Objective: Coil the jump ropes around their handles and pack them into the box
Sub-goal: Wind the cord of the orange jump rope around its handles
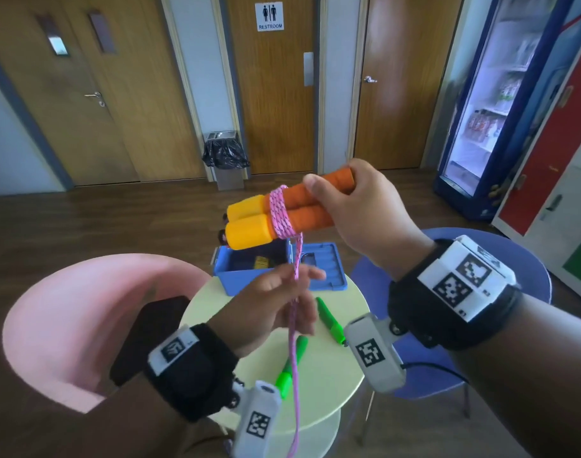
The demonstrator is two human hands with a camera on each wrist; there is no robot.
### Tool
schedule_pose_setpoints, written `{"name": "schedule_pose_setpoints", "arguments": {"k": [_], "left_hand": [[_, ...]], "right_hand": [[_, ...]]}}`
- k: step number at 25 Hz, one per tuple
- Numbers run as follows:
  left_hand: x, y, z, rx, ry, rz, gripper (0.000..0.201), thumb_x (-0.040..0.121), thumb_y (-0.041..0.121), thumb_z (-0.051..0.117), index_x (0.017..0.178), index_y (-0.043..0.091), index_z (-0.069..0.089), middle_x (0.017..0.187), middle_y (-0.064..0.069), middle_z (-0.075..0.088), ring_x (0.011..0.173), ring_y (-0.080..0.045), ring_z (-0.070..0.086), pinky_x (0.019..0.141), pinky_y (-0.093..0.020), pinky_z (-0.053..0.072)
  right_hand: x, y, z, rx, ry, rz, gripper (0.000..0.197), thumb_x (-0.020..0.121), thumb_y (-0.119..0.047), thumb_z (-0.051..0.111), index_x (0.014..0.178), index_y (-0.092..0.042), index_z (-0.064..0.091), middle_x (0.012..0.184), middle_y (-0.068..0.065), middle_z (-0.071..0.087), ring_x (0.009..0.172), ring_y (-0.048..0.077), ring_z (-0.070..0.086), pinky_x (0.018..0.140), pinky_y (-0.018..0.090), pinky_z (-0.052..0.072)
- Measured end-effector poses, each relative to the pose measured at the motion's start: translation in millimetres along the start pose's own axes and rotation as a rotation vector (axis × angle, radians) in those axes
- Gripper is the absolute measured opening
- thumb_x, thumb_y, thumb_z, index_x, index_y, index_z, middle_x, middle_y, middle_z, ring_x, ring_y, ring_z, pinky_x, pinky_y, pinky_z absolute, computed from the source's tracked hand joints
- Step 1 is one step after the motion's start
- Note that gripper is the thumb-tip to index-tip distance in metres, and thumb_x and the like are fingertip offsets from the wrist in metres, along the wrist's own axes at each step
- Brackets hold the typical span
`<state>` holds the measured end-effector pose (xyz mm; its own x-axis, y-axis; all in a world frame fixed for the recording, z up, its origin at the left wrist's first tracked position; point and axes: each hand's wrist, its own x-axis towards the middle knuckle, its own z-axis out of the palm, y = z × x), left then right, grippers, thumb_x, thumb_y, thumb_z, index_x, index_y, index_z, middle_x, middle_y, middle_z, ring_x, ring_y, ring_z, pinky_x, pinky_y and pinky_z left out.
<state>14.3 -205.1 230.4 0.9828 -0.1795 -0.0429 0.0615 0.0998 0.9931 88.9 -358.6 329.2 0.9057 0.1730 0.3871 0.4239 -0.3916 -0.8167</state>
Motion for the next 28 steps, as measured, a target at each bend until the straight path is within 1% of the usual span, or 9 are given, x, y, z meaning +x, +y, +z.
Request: {"name": "schedule_pose_setpoints", "arguments": {"k": [4,9,12,14,15,17,20,23,28], "left_hand": [[22.0,16.0,16.1,-0.103,0.419,0.248,0.02,0.101,0.022,0.05,0.093,0.012,0.065,0.072,-0.008,0.069,0.066,-0.024,0.069,0.07,-0.035,0.055],[25.6,18.1,12.7,-0.059,0.518,0.362,0.033,0.1,0.002,0.048,0.086,0.02,0.072,0.075,-0.003,0.074,0.071,-0.021,0.071,0.08,-0.038,0.058],[22.2,11.5,6.4,0.096,0.541,0.22,0.023,0.099,0.007,0.056,0.087,0.025,0.064,0.083,0.0,0.072,0.084,-0.021,0.071,0.079,-0.028,0.057],[17.7,6.8,0.1,0.23,0.574,0.015,0.025,0.099,0.021,0.055,0.078,0.033,0.053,0.084,0.003,0.061,0.087,-0.014,0.062,0.065,-0.013,0.045],[14.1,10.4,0.0,0.239,0.688,0.08,0.028,0.099,0.019,0.051,0.075,0.032,0.051,0.079,0.004,0.057,0.077,-0.012,0.058,0.056,-0.013,0.041],[18.4,20.1,-11.4,0.3,0.613,0.331,0.034,0.091,0.003,0.042,0.066,0.017,0.06,0.061,-0.002,0.059,0.051,-0.016,0.059,0.047,-0.021,0.044],[29.6,13.1,-8.7,0.279,0.443,0.598,0.033,0.1,-0.002,0.044,0.077,0.002,0.066,0.068,-0.005,0.07,0.063,-0.019,0.07,0.066,-0.026,0.056],[21.5,5.3,13.1,0.132,0.522,0.439,0.018,0.098,-0.003,0.053,0.09,0.001,0.069,0.072,-0.003,0.074,0.071,-0.015,0.071,0.071,-0.024,0.057],[11.0,-12.1,29.6,0.07,0.504,0.215,0.028,0.1,0.013,0.054,0.08,0.008,0.072,0.078,-0.014,0.074,0.08,-0.036,0.07,0.083,-0.043,0.056]], "right_hand": [[-4.3,-4.5,7.9,0.038,-0.029,0.047,0.043,0.088,-0.055,0.064,0.093,-0.013,0.058,0.074,-0.004,0.06,0.057,0.006,0.055,0.047,0.023,0.049],[-12.7,-1.2,12.4,0.09,-0.077,0.115,0.045,0.087,-0.058,0.063,0.092,-0.013,0.059,0.07,-0.001,0.061,0.055,0.013,0.056,0.047,0.031,0.049],[-20.1,2.1,14.9,0.236,-0.129,0.191,0.044,0.088,-0.053,0.065,0.095,-0.01,0.059,0.062,0.0,0.057,0.046,0.01,0.051,0.042,0.024,0.041],[-28.3,3.5,16.3,0.325,-0.183,0.238,0.04,0.09,-0.048,0.065,0.096,-0.009,0.058,0.055,-0.005,0.059,0.04,0.004,0.05,0.041,0.021,0.039],[-32.4,3.6,17.1,0.362,-0.202,0.248,0.038,0.091,-0.046,0.065,0.096,-0.009,0.058,0.052,-0.007,0.059,0.039,0.003,0.049,0.04,0.022,0.038],[-37.0,5.5,18.5,0.45,-0.193,0.252,0.036,0.093,-0.043,0.064,0.094,-0.008,0.056,0.052,-0.005,0.056,0.039,0.008,0.046,0.04,0.025,0.036],[-35.8,11.9,18.0,0.553,-0.106,0.246,0.034,0.094,-0.041,0.063,0.089,-0.009,0.055,0.062,0.005,0.05,0.043,0.014,0.043,0.04,0.026,0.036],[-34.0,24.0,23.0,0.547,-0.017,0.229,0.037,0.092,-0.043,0.064,0.092,-0.008,0.055,0.067,0.004,0.054,0.052,0.015,0.051,0.047,0.029,0.043],[-31.9,45.1,33.6,0.49,0.127,0.22,0.031,0.09,-0.048,0.066,0.085,-0.019,0.056,0.067,-0.007,0.064,0.06,0.008,0.063,0.057,0.026,0.048]]}}
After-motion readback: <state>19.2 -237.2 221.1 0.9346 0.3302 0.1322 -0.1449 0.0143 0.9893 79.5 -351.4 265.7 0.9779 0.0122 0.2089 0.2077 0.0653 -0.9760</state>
